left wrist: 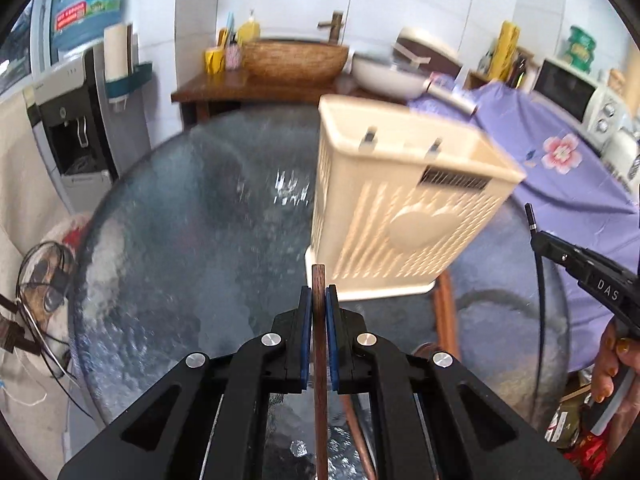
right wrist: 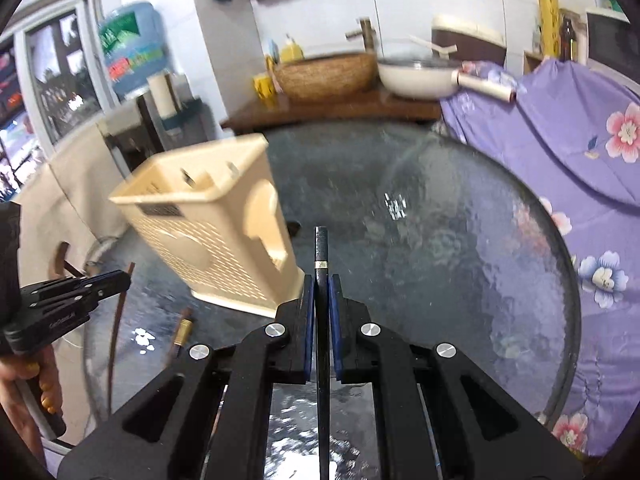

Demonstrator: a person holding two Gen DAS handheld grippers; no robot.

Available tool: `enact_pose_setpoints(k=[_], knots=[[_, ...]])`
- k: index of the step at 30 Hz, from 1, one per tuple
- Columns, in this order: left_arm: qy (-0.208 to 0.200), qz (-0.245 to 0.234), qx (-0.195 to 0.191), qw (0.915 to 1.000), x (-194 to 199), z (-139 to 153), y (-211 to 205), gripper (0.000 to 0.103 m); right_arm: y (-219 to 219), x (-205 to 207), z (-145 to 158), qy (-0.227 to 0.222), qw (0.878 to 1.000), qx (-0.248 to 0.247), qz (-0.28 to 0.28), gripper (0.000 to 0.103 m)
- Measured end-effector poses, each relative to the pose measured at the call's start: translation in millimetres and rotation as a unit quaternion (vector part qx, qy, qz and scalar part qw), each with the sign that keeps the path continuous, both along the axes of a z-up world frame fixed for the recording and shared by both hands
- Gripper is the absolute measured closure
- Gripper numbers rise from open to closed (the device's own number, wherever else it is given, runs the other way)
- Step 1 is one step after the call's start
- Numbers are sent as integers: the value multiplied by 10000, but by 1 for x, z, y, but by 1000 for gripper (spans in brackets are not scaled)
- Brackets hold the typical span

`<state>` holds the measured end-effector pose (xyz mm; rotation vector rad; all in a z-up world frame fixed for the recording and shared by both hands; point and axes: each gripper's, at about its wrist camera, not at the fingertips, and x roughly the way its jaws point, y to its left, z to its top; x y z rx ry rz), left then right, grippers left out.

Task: Organize utensils
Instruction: 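Lift both held chopsticks and carry them above the beige utensil holder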

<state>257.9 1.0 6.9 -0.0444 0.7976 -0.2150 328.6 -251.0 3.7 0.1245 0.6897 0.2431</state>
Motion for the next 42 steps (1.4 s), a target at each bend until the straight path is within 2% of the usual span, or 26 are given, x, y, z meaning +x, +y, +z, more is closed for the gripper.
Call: enact_pose_setpoints(k=[5,10,21,27,34,42], knots=[[-449,-74,-183,9988,-21,40,2,96,0,-35,43,-649,9977,96,160,95],[-817,-154,-193,9964,-34,70,-4,96,1,-60,73,-1079,9937,102,294,95],[-1165,-193,-139,9929,-49,92,-3,96,11,-63,88,-1196,9913,-5,546,95],[-1318,-281,-208,9907,-50,115,-1,96,19,-62,110,-1178,9893,131,847,95],[-1571,-501,-375,9856,-47,171,-3,96,26,-55,157,-1238,9848,359,1167,95],[-1983,-427,-474,9781,-29,243,-14,96,38,-33,228,-1609,9799,448,1087,95]])
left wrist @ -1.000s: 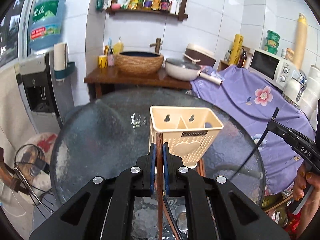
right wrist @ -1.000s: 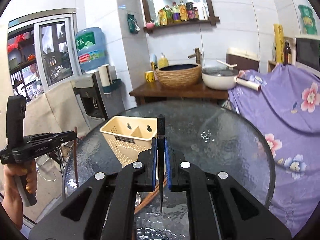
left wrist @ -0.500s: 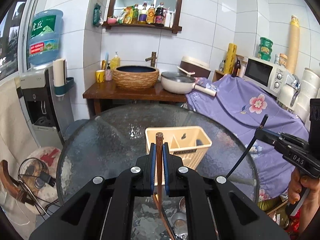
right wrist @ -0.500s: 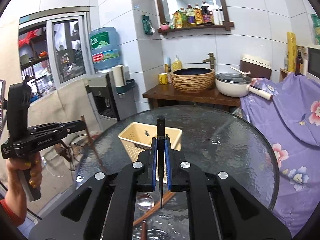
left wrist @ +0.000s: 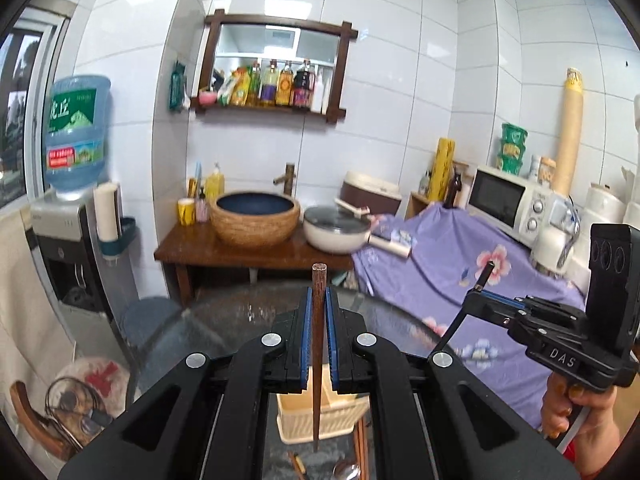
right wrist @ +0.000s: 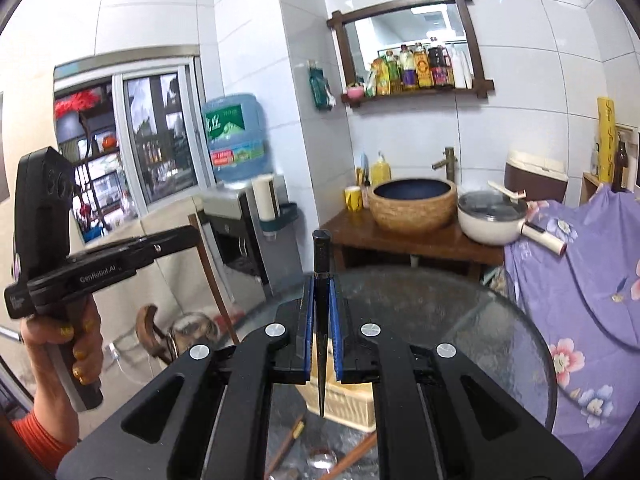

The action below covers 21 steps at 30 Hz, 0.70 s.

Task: Organize utensils
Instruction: 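Lift both held chopsticks and carry them above the beige utensil holder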

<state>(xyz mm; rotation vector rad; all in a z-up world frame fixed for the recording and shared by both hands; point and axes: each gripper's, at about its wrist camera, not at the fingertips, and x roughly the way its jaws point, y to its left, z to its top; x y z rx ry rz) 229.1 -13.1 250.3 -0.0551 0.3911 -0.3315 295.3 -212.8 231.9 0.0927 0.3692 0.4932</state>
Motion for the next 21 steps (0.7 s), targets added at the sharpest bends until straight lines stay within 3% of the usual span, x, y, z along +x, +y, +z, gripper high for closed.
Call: enact_pose_setpoints(k=[3,7,13,21], knots=[[-115,125,6,9999,11,16,-6,96,6,13,15,-144,9996,-96,-201,95],[-27,258,15,9997,28,12,-9,96,11,33,12,-142,9989,-190,-413,95],[240,451,162,9986,52,-32,-13,96,15,62,-35,230,9978,-261,-573,95],[753,431,73,9962,72,-88,-10,96,15,85,-86,770,9950,-264,-584,95]])
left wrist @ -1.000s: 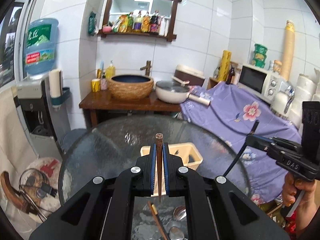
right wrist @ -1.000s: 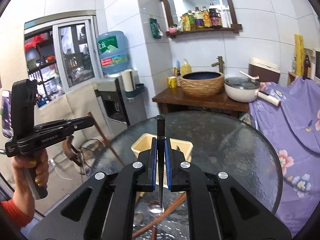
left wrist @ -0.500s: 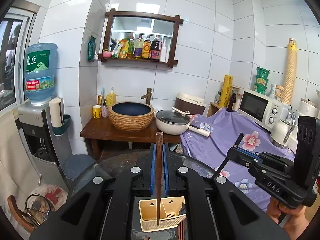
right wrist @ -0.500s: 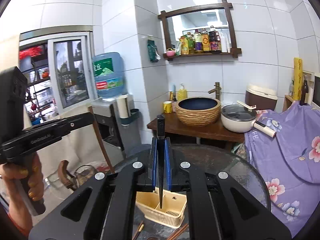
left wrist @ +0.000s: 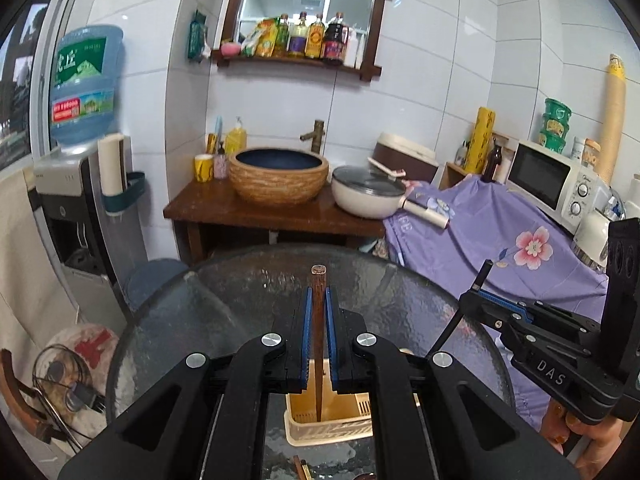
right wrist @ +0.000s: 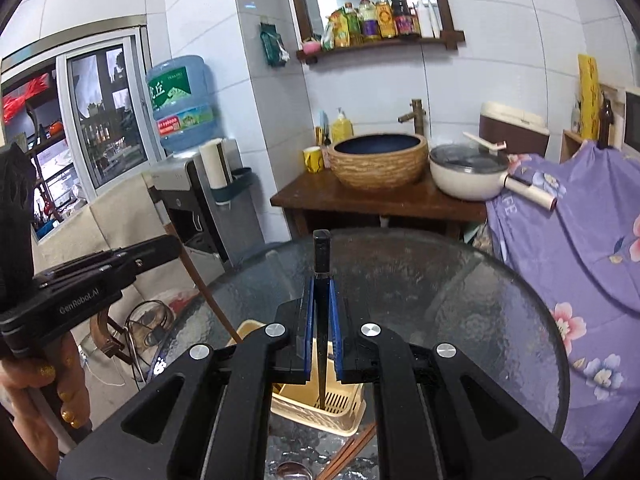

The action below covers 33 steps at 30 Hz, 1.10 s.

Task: Organize utensils
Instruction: 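Lift both held chopsticks and carry them above the beige utensil holder, then open both tools to drop the chopsticks into the beige holder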

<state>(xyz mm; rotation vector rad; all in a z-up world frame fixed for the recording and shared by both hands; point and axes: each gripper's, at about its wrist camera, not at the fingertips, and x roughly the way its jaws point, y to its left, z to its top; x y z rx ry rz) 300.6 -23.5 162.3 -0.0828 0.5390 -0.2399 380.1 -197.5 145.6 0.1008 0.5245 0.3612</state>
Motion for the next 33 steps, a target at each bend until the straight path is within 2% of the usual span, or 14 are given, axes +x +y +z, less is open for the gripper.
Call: enact_pose_setpoints(k=[9,18,19,20,21,22,24,29,31,33], knots=[[419,-5,8,9991,13,-38,1,96,-3,12,-29,277,9996,34,-60,95],[454,-46,83,9989,12,-50,-2,95,-5,14,-33,153,9997,-35,-172,94],[425,-51,105,9990,11,-49,-3,90,-6,14,-33,136,9997,-62,-180,94],[350,-58,147,9993,8,-47,-3,78,-6,13,-33,103,9997,-101,-197,94],[298,-63,163,9994,6,-45,-4,71,-4,11,-33,75,9997,-131,-216,89],[181,-72,179,9997,1,-42,-4,59,-4,9,-33,31,9996,-160,-230,83],[-33,-63,215,9997,-8,-37,-3,47,-6,4,-31,-85,9995,-131,-258,41],[-295,-69,164,9994,-34,-35,3,24,-11,-17,-30,-412,9979,-288,-404,39],[-317,-25,164,9994,-44,-41,7,19,-12,-28,-35,-432,9971,-389,-489,39],[-282,53,229,9993,-56,-53,12,19,-14,-42,-42,-483,9964,-471,-510,39]])
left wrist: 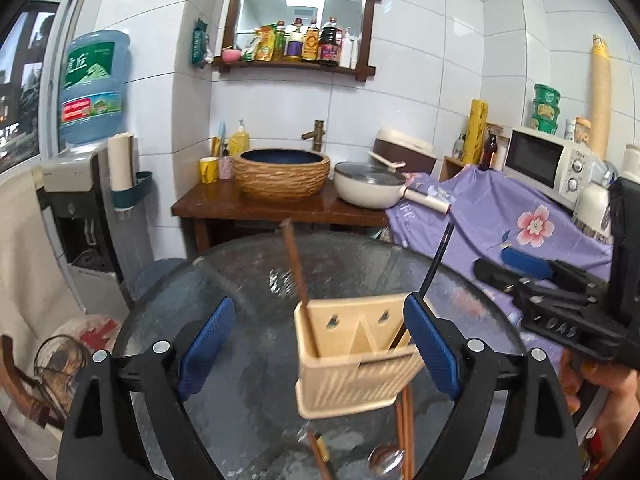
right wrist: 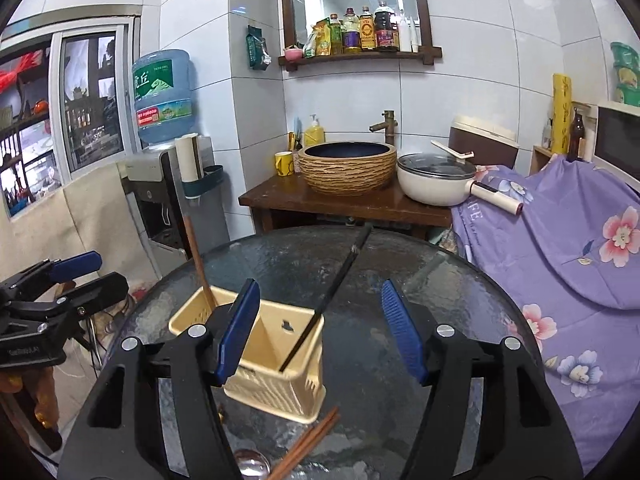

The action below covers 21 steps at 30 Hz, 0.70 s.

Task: Organize utensils
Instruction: 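Open both tools to drop the chopsticks into the beige holder, then grasp a brown chopstick with the right tool while the left tool grasps another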

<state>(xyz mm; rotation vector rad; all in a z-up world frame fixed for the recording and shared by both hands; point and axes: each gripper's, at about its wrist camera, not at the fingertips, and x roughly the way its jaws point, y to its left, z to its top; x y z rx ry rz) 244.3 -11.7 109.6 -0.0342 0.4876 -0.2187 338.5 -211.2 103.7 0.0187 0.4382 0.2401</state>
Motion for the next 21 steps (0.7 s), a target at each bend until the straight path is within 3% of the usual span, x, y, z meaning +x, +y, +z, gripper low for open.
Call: enact_pose_setpoints(k=[3,5,8,11,15,21], knots=[[205,53,101,9997,-10,-22,4,19,-3,-17,-20,135,9998,-113,-110,39],[484,43,187,9986,-14,-43,6,27,-5,-23,-41,477,9988,-83,-76,40],[1054,12,267,9941,-14,-82,8,42,-5,-21,-74,1036,9946,4,-18,52],[1619,-95,171,9866,-11,-118,8,55,-3,-12,-122,1887,9817,224,88,69],[2066,-149,208,9781,-10,-155,3,62,-5,-3,-164,2604,9633,637,127,80],[2287,-173,138,9732,-8,-174,1,66,-4,-1,-182,2740,9601,565,-54,83]])
